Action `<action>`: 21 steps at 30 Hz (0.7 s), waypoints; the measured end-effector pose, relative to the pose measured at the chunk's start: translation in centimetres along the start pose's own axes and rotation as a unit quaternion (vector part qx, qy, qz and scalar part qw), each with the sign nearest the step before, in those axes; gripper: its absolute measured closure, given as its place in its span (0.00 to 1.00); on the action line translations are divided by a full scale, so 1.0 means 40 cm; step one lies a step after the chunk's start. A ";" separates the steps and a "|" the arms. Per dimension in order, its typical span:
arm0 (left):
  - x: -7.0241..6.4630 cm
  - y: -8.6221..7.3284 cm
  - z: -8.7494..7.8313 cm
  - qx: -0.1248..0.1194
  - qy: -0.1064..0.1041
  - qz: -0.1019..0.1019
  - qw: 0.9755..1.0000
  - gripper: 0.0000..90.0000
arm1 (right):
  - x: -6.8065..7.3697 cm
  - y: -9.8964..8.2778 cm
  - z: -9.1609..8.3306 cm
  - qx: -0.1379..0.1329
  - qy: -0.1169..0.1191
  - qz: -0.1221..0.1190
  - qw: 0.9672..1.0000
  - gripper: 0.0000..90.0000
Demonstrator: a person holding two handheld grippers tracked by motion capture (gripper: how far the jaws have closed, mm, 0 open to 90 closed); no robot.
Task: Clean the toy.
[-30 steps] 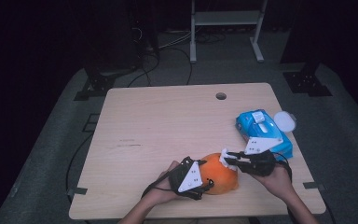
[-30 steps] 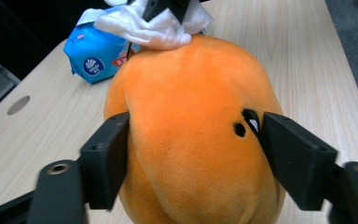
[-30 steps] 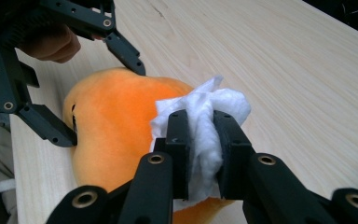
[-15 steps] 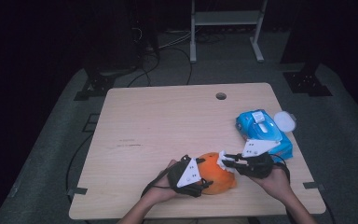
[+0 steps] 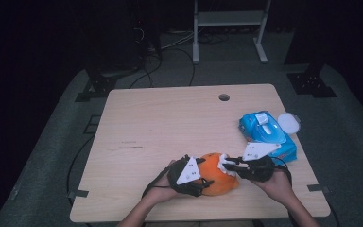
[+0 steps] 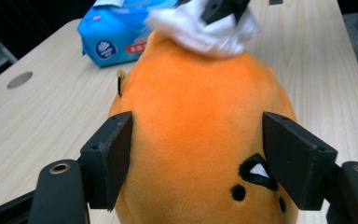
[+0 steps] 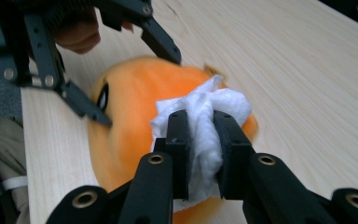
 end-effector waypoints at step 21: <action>0.056 -0.034 -0.029 -0.022 0.000 -0.077 0.997 0.34 | -0.003 -0.037 0.001 0.016 0.017 0.006 1.000 0.85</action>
Point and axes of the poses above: each handheld gripper's, and its own axes: z roughly forward along the jaws, y roughly out of its top, x roughly to its left, the point moved 4 cm from there along z, roughly forward along the jaws, and after that the axes turned 11 degrees about -y, right-handed, at the moved point
